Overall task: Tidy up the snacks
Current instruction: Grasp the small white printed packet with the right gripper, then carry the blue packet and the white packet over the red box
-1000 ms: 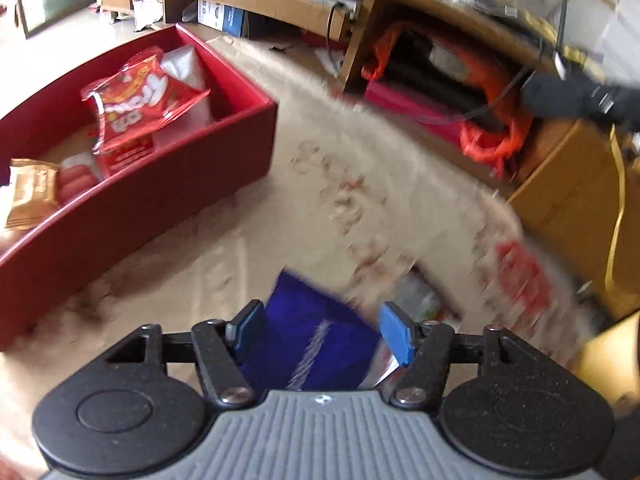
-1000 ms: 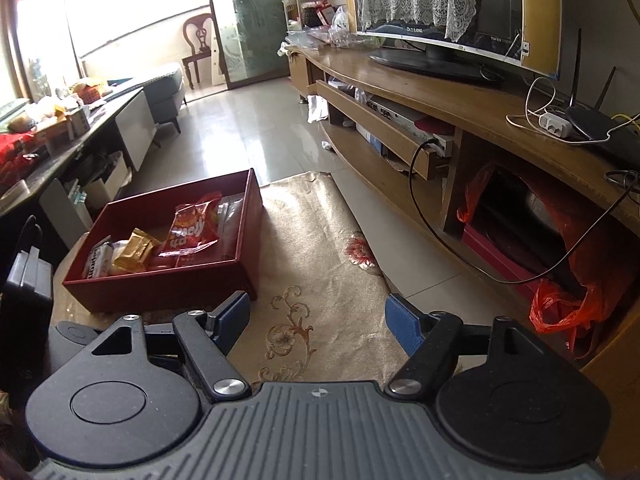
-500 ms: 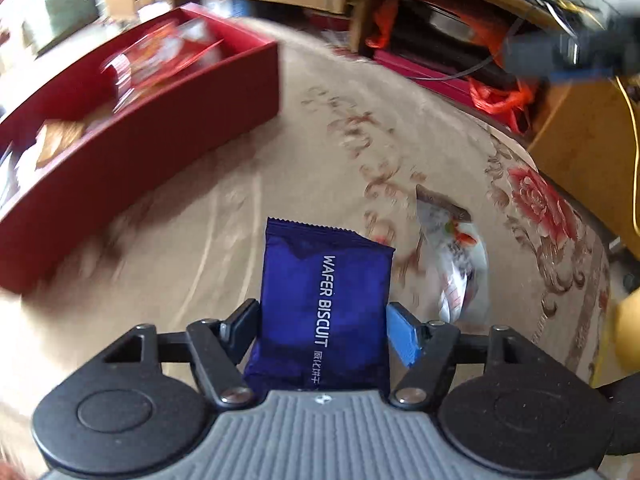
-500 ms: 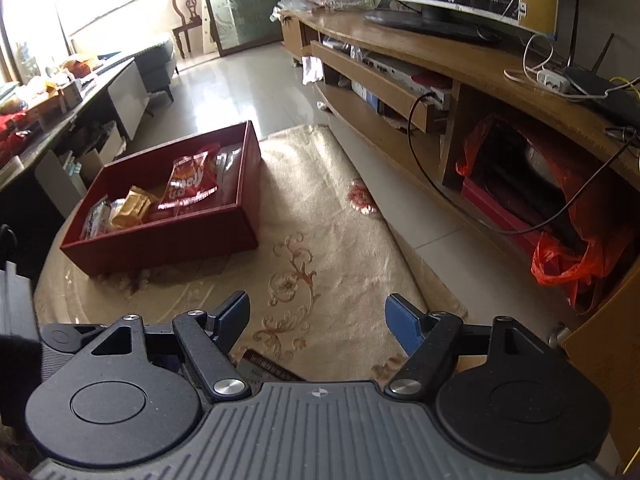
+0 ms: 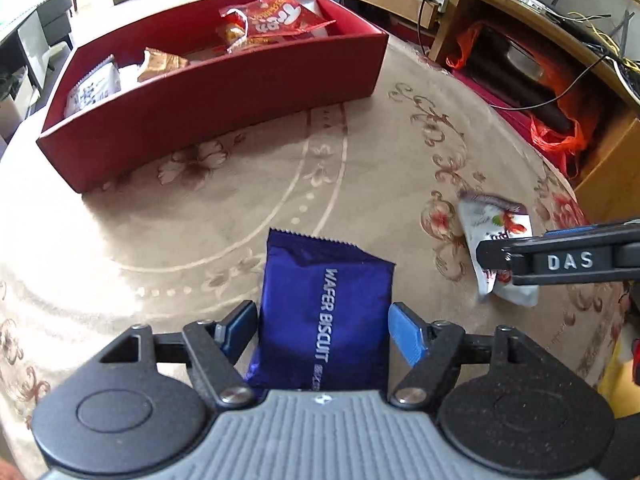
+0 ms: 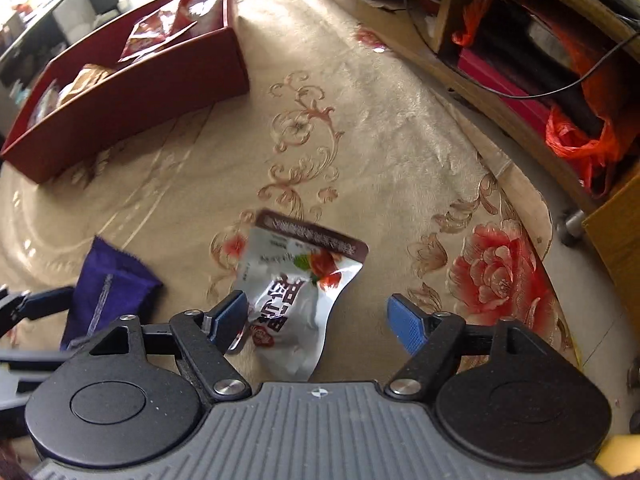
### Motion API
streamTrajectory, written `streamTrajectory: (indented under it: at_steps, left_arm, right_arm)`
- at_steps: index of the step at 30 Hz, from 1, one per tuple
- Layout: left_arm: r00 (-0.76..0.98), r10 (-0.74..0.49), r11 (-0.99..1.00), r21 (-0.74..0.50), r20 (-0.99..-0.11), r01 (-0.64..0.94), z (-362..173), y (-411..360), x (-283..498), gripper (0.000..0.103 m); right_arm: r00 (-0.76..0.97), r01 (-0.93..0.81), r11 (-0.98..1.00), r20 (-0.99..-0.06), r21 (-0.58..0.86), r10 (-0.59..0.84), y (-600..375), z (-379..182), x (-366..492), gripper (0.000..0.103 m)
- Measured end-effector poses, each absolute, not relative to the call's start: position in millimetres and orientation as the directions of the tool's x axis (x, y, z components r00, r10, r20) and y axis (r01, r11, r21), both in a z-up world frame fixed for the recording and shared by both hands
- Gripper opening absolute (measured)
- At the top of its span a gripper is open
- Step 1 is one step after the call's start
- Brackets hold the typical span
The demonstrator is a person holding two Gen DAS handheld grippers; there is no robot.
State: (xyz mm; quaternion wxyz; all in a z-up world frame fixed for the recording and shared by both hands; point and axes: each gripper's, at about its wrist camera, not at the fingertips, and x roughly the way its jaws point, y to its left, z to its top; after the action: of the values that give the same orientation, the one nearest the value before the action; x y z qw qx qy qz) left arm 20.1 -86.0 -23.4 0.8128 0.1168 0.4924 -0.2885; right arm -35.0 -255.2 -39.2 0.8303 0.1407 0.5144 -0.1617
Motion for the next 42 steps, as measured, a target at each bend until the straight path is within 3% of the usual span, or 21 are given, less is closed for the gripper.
streamTrajectory:
  at_steps: [4, 12, 14, 16, 17, 20, 27, 32, 42]
  left_arm:
    - [0.351, -0.355, 0.814, -0.102, -0.866, 0.572, -28, -91, 23, 0.081]
    - [0.384, -0.299, 0.78, 0.008, -0.874, 0.626, -34, -101, 12, 0.082]
    - [0.382, -0.298, 0.782, 0.006, -0.875, 0.624, -33, -99, 10, 0.079]
    - [0.379, -0.304, 0.782, -0.002, -0.874, 0.623, -30, -94, 8, 0.064]
    - [0.378, -0.302, 0.786, -0.004, -0.875, 0.618, -28, -92, 8, 0.062]
    - [0.37, -0.298, 0.811, -0.029, -0.88, 0.585, -26, -79, 5, 0.061]
    - [0.395, -0.292, 0.845, -0.041, -0.871, 0.534, -9, -62, -16, 0.061]
    - [0.419, -0.354, 0.822, -0.065, -0.836, 0.565, 10, -61, -12, 0.061]
    - [0.51, -0.387, 0.856, -0.093, -0.768, 0.508, 40, -56, 50, 0.061]
  right_arm:
    - [0.425, 0.426, 0.901, -0.898, 0.086, -0.115, -249, -45, -29, 0.083]
    - [0.41, 0.318, 0.945, -0.886, -0.081, -0.214, -225, -45, -20, 0.077]
    - [0.417, 0.32, 0.947, -0.892, -0.035, -0.174, -230, -44, -22, 0.066]
    - [0.416, 0.319, 0.947, -0.893, -0.032, -0.17, -234, -41, -24, 0.064]
    - [0.415, 0.315, 0.948, -0.893, -0.038, -0.174, -235, -41, -26, 0.063]
    - [0.423, 0.298, 0.953, -0.889, -0.045, -0.175, -236, -38, -34, 0.057]
    - [0.483, 0.273, 0.962, -0.867, 0.014, -0.125, -226, -17, -59, 0.054]
    - [0.566, 0.266, 0.96, -0.82, 0.083, -0.086, -221, 13, -70, 0.054]
    - [0.648, 0.202, 0.971, -0.761, 0.125, -0.037, -199, 34, -7, 0.054]
